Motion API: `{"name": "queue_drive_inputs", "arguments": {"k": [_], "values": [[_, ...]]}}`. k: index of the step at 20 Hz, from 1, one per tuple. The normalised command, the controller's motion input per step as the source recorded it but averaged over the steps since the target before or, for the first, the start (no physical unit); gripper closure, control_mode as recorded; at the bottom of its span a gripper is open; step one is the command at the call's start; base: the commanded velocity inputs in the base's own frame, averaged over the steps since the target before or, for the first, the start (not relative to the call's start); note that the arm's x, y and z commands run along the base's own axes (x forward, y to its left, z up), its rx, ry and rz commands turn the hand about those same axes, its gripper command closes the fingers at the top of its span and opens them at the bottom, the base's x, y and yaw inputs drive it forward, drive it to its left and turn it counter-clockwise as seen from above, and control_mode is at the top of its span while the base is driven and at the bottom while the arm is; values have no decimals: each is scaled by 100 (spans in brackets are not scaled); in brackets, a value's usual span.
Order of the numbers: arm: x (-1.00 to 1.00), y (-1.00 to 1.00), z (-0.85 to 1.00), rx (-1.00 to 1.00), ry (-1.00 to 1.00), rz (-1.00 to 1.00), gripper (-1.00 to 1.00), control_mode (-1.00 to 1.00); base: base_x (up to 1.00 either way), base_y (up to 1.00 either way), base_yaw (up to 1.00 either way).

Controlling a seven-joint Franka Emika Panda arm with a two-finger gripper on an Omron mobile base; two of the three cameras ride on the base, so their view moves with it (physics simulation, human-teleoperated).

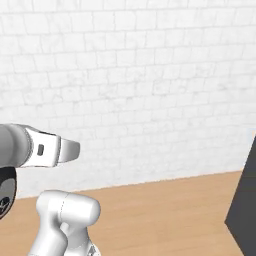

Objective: Place one carrot and one steak in each tupperware on the nearby counter, to pack two identical lunches.

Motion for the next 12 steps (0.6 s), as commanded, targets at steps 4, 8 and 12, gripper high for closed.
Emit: {"name": "queue_drive_inputs", "arguments": {"k": [4, 8, 12], "values": [[0, 0, 0, 0, 0, 0, -100, 100, 27, 21, -96], [0, 0, 0, 0, 0, 0, -100, 100, 28, 28, -95], [0, 0, 0, 0, 0, 0, -100, 100, 28, 29, -95]]}}
